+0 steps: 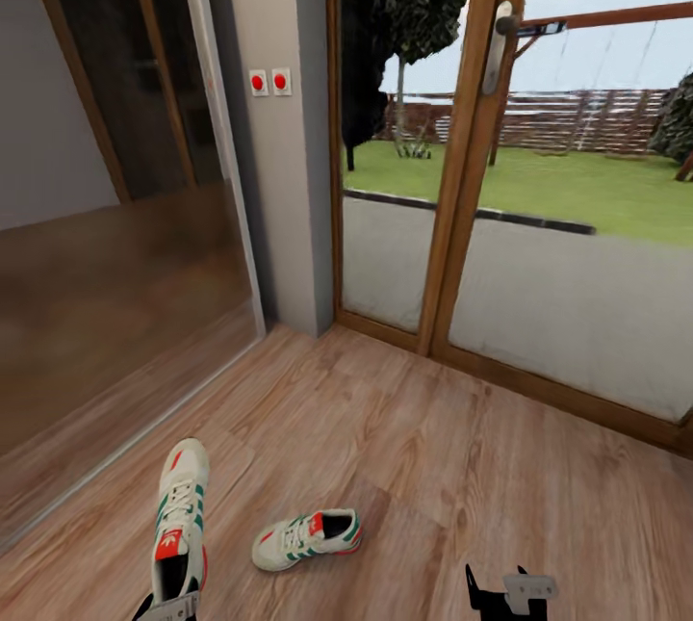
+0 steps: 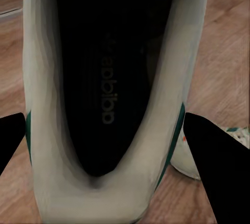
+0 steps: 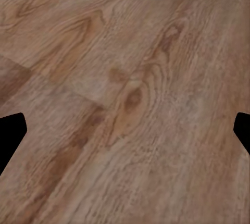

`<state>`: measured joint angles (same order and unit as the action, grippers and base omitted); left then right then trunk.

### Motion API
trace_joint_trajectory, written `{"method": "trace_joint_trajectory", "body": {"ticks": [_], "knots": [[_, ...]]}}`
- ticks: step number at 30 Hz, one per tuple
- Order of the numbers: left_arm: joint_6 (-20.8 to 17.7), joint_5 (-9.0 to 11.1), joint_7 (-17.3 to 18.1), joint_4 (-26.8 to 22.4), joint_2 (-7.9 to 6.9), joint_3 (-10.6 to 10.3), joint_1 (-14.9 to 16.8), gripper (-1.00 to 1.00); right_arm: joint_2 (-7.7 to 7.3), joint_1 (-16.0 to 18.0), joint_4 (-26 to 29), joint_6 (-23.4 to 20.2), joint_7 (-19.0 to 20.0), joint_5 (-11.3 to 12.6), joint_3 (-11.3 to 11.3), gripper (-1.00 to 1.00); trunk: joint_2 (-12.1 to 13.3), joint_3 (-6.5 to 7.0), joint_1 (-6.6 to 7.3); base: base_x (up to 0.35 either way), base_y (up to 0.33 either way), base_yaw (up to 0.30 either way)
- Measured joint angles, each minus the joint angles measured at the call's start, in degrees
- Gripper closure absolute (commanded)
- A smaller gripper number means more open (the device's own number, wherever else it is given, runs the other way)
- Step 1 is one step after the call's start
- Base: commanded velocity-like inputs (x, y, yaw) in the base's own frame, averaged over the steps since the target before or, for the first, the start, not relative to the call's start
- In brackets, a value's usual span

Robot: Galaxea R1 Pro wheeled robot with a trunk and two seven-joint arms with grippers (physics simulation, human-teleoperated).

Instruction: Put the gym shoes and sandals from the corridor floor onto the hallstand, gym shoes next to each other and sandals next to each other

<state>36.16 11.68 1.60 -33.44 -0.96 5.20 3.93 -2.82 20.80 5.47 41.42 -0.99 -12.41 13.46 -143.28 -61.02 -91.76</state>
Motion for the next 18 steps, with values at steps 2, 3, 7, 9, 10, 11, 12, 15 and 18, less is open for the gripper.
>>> {"method": "trace_joint_trajectory", "body": {"ticks": [2, 3, 7, 9, 10, 11, 12, 15, 18], "knots": [[0.0, 0.0, 0.0, 0.0, 0.00, 0.1, 0.0, 1.00, 0.06, 0.0, 0.0, 0.0, 0.0, 0.0, 0.0, -1.00, 0.0, 0.00, 0.00, 0.285, -0.171, 0.004], [0.0, 0.0, 0.0, 0.0, -0.01, 0.1, 0.0, 1.00, 0.09, 0.0, 0.0, 0.0, 0.0, 0.0, 0.0, -1.00, 0.0, 0.00, 0.00, 0.285, -0.171, 0.002], [0.0, 0.0, 0.0, 0.0, 0.01, 0.1, 0.0, 1.00, 0.09, 0.0, 0.0, 0.0, 0.0, 0.0, 0.0, -1.00, 0.0, 0.00, 0.00, 0.283, -0.171, 0.000], [0.0, 0.0, 0.0, 0.0, 0.00, 0.1, 0.0, 1.00, 0.06, 0.0, 0.0, 0.0, 0.0, 0.0, 0.0, -1.00, 0.0, 0.00, 0.00, 0.283, -0.171, 0.000], [0.0, 0.0, 0.0, 0.0, 0.02, 0.1, 0.0, 1.00, 0.06, 0.0, 0.0, 0.0, 0.0, 0.0, 0.0, -1.00, 0.0, 0.00, 0.00, 0.282, -0.171, 0.005], [0.0, 0.1, 0.0, 0.0, 0.01, 0.1, 0.0, 1.00, 0.07, 0.0, 0.0, 0.0, 0.0, 0.0, 0.0, -1.00, 0.0, 0.00, 0.00, 0.282, -0.171, 0.035], [0.0, 0.1, 0.0, 0.0, 0.00, 0.1, 0.0, 1.00, 0.07, 0.0, 0.0, 0.0, 0.0, 0.0, 0.0, -1.00, 0.0, 0.00, 0.00, 0.282, -0.171, 0.092], [0.0, 0.2, 0.0, 0.0, 0.00, 0.1, 0.0, 1.00, 0.08, 0.0, 0.0, 0.0, 0.0, 0.0, 0.0, -1.00, 0.0, 0.00, 0.00, 0.272, -0.173, 0.173], [0.0, 0.3, 0.0, 0.0, -0.01, 0.1, 0.0, 1.00, 0.09, 0.0, 0.0, 0.0, 0.0, 0.0, 0.0, -1.00, 0.0, 0.00, -0.01, 0.152, -0.193, 0.250]]}}
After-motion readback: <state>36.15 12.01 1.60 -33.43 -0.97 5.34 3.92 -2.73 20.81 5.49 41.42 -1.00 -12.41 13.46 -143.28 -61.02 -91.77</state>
